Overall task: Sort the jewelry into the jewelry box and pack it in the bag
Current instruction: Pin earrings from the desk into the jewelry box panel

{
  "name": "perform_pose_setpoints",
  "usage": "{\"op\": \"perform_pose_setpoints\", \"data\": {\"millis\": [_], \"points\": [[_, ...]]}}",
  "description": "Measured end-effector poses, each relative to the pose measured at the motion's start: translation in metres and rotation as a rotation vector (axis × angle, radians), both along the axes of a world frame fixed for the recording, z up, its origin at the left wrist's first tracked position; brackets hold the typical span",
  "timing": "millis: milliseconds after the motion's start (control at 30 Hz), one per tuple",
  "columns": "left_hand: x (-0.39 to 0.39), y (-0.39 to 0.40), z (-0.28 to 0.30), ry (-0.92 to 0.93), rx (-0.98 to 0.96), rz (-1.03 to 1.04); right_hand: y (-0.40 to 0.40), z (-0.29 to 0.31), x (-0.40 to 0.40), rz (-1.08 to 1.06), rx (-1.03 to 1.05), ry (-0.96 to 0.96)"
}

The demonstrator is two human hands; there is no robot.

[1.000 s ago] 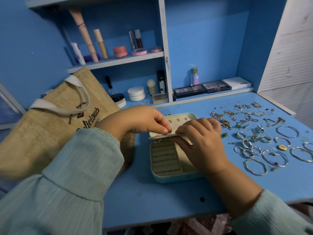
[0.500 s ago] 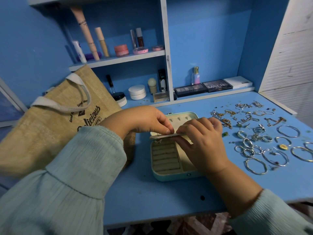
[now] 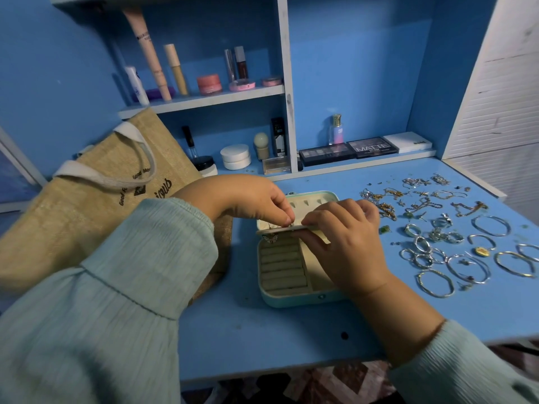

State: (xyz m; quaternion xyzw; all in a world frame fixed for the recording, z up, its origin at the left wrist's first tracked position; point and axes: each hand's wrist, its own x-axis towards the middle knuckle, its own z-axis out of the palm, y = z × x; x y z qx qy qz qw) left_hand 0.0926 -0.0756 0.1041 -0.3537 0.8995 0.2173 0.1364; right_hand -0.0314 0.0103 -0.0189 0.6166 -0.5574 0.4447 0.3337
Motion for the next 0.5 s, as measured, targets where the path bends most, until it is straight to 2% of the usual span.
{"op": "perform_pose_setpoints", "data": {"millis": [500], "points": [[-0.0083,-0.0068,0.0016,-0.090,-0.003,-0.014,0.0006,0.0005,0.0011,0.004,0.010,-0.014]]}}
